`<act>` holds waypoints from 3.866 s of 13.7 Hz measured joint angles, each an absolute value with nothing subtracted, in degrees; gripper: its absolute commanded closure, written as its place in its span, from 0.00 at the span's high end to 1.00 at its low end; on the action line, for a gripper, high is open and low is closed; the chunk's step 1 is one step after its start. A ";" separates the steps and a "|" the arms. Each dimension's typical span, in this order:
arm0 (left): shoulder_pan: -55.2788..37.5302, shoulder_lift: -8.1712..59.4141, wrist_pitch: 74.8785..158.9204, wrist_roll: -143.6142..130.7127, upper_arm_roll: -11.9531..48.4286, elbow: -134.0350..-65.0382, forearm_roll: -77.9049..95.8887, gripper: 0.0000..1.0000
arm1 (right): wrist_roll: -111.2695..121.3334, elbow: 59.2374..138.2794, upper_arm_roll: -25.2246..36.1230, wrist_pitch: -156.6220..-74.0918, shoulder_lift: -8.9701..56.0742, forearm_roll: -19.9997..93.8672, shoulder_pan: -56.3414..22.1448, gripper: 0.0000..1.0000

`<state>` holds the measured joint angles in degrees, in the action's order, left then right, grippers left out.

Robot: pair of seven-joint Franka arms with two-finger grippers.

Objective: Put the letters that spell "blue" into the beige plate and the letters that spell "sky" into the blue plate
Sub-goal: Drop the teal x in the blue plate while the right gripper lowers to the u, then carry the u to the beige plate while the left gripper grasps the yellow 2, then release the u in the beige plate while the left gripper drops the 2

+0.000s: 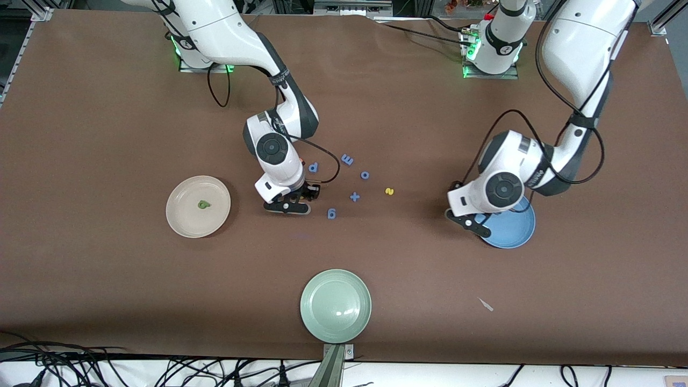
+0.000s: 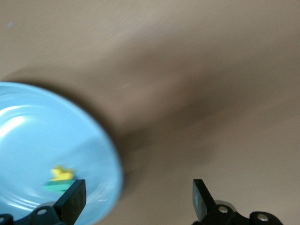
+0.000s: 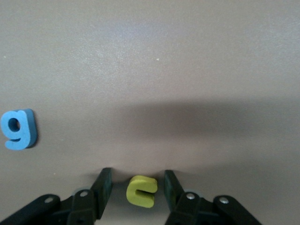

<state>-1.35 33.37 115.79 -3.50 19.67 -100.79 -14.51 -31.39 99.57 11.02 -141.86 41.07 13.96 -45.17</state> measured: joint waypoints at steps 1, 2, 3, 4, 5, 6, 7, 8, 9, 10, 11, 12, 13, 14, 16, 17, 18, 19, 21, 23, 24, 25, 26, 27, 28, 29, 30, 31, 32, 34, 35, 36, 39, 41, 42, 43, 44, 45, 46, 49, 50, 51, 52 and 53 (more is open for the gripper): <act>-1.99 33.34 115.82 -9.54 21.45 -100.44 -14.48 1.00 | -31.39 99.57 11.05 -141.87 41.00 13.96 -45.17 0.38; -3.11 33.35 115.89 -15.85 22.87 -99.96 -14.46 1.00 | -31.39 99.57 11.06 -141.87 41.00 13.96 -45.17 0.34; -4.92 33.46 116.00 -21.85 23.55 -99.35 -14.45 1.00 | -31.39 99.56 11.06 -141.89 40.94 13.96 -45.17 0.30; -7.07 33.86 116.17 -27.22 23.72 -98.53 -14.44 1.00 | -31.40 99.56 11.07 -141.88 40.87 13.96 -45.16 0.28; -9.25 34.72 116.37 -32.10 23.75 -97.50 -14.44 1.00 | -31.40 99.57 11.07 -141.88 40.87 13.96 -45.16 0.26; -11.15 35.97 116.58 -36.20 23.76 -96.31 -14.44 1.00 | -31.41 99.56 11.07 -141.81 40.63 13.97 -45.16 0.25; -12.91 37.62 117.16 -39.83 23.76 -95.05 -14.44 0.98 | -31.41 99.59 11.06 -141.81 40.63 13.97 -45.17 0.24; -13.96 39.09 119.24 -42.09 23.72 -94.23 -14.44 0.91 | -31.41 99.61 11.06 -141.84 40.67 13.97 -45.17 0.24; -14.34 40.34 122.77 -43.28 23.68 -94.01 -14.44 0.86 | -31.40 99.61 11.07 -141.84 40.67 13.97 -45.17 0.24; -14.30 41.42 125.24 -43.80 23.58 -94.03 -14.44 0.83 | -31.40 99.61 11.07 -141.84 40.67 13.97 -45.18 0.24; -14.22 42.44 126.61 -43.86 23.36 -94.03 -14.44 0.81 | -31.36 99.61 11.07 -141.84 40.67 13.97 -45.18 0.24; -14.13 43.22 127.21 -43.93 23.25 -94.03 -14.44 0.78 | -31.24 99.61 11.08 -141.84 40.65 13.97 -45.18 0.24; -14.11 43.77 127.29 -43.96 23.20 -94.05 -14.44 0.77 | -30.84 99.58 11.15 -141.60 40.61 13.97 -45.18 0.24; -14.11 44.15 127.29 -44.01 23.19 -94.08 -14.44 0.77 | -29.88 99.45 11.59 -140.60 40.49 13.97 -45.20 0.24; -14.17 44.59 127.29 -44.08 23.21 -94.10 -14.44 0.74 | -25.32 98.88 14.14 -136.46 39.40 13.97 -45.13 0.24; -14.23 44.66 127.29 -44.10 23.24 -94.11 -14.44 0.72 | -22.08 98.64 15.92 -134.09 38.50 13.97 -45.09 0.24; -14.33 44.67 127.29 -44.10 23.28 -94.15 -14.44 0.70 | -18.53 98.52 17.81 -131.72 37.55 13.97 -45.03 0.24; -14.46 44.69 127.28 -44.10 23.34 -94.29 -14.44 0.70 | -14.80 98.49 19.75 -129.53 36.63 13.97 -44.97 0.24; -14.74 44.75 127.28 -44.10 23.34 -94.51 -14.44 0.66 | -7.39 98.48 23.42 -125.08 35.26 13.97 -44.86 0.25; -14.81 44.79 127.25 -44.09 23.34 -94.77 -14.44 0.54 | -0.16 98.65 26.85 -122.00 34.43 13.97 -44.80 0.25; -14.81 44.81 127.25 -44.08 23.34 -94.87 -14.44 0.49 | 3.20 99.29 28.39 -121.62 34.05 13.97 -44.73 0.25; -14.81 44.77 127.29 -44.03 23.39 -94.85 -14.44 0.31 | 6.03 100.42 29.69 -121.73 33.65 13.97 -44.65 0.25; -14.84 44.73 127.29 -43.99 23.48 -94.81 -14.44 0.23 | 8.64 101.82 30.77 -122.32 33.30 13.97 -44.55 0.25; -14.85 44.73 127.30 -43.99 23.46 -94.80 -14.44 0.23 | 10.87 103.24 31.62 -123.61 33.13 13.98 -44.52 0.26; -14.84 44.68 127.30 -43.99 23.46 -94.72 -14.44 0.23 | 12.64 104.82 32.20 -125.53 33.08 14.01 -44.46 0.30; -14.80 44.64 127.26 -43.99 23.46 -94.66 -14.44 0.22 | 13.69 106.53 32.50 -127.52 33.06 14.22 -44.38 0.37; -14.72 44.61 127.21 -44.02 23.38 -94.65 -14.44 0.22 | 14.23 108.21 32.64 -129.36 33.07 14.85 -44.34 0.42; -14.41 44.57 127.06 -44.02 23.33 -94.61 -14.45 0.22 | 14.47 109.71 32.68 -130.93 33.07 15.54 -44.34 0.61; -13.93 44.47 126.35 -44.02 23.24 -94.44 -14.46 0.22 | 14.52 110.66 32.67 -131.90 33.07 15.81 -44.36 0.65; -12.55 43.46 122.63 -43.38 23.12 -93.58 -14.50 0.23 | 14.53 111.06 32.67 -132.40 33.04 16.02 -44.38 0.70; -11.57 42.38 119.84 -41.92 23.09 -93.12 -14.54 0.23 | 14.53 111.06 32.67 -132.41 32.92 16.08 -44.41 0.70; -10.26 40.95 116.42 -39.14 23.03 -92.81 -14.54 0.24 | 14.52 111.04 32.65 -132.41 32.65 16.15 -44.45 0.70; -4.38 36.95 107.21 -28.58 22.78 -92.69 -14.54 0.26 | 12.99 110.71 32.21 -131.94 31.57 17.46 -44.83 0.70; 0.05 35.89 104.56 -22.18 22.61 -92.93 -14.55 0.26 | 8.64 109.48 30.89 -130.38 31.24 17.77 -45.58 0.71; 1.82 35.84 104.37 -20.05 22.55 -93.25 -14.81 0.27 | 5.76 108.69 29.71 -129.35 31.10 17.78 -45.94 0.71; 3.25 35.87 104.36 -18.25 22.49 -93.74 -15.77 0.30 | 2.47 107.99 28.33 -128.81 31.00 17.80 -46.29 0.72; 4.50 35.87 104.36 -16.34 22.47 -94.22 -16.65 0.35 | -0.91 107.56 26.91 -128.65 30.90 17.82 -46.56 0.72; 5.68 35.87 104.37 -14.39 22.43 -94.57 -17.00 0.60 | -4.40 107.30 25.31 -128.62 30.82 17.82 -46.69 0.72; 7.02 35.88 104.37 -12.45 22.42 -94.75 -17.01 0.97 | -8.19 107.07 23.51 -128.62 30.79 17.82 -46.74 0.72; 9.45 35.89 104.40 -9.59 22.52 -94.79 -17.01 1.00 | -17.83 106.51 18.67 -128.67 30.65 17.82 -47.06 0.74; 9.39 35.89 104.41 -9.53 22.79 -94.78 -17.01 1.00 | -20.32 106.50 17.60 -128.71 30.49 17.82 -47.23 0.74; 9.24 35.87 104.42 -9.53 23.22 -94.76 -17.01 1.00 | -22.80 106.49 16.68 -129.09 30.39 17.82 -47.39 0.74; 9.06 35.83 104.44 -9.55 23.58 -94.65 -16.97 1.00 | -25.24 106.50 15.85 -130.00 30.40 17.82 -47.74 0.74; 8.98 35.73 104.47 -9.62 24.05 -94.45 -16.73 1.00 | -27.56 106.52 15.34 -130.68 30.43 17.82 -48.50 0.74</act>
<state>8.98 35.73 104.47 -9.62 24.05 -94.45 -16.73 -27.56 106.52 15.34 -130.68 30.43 17.82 -48.50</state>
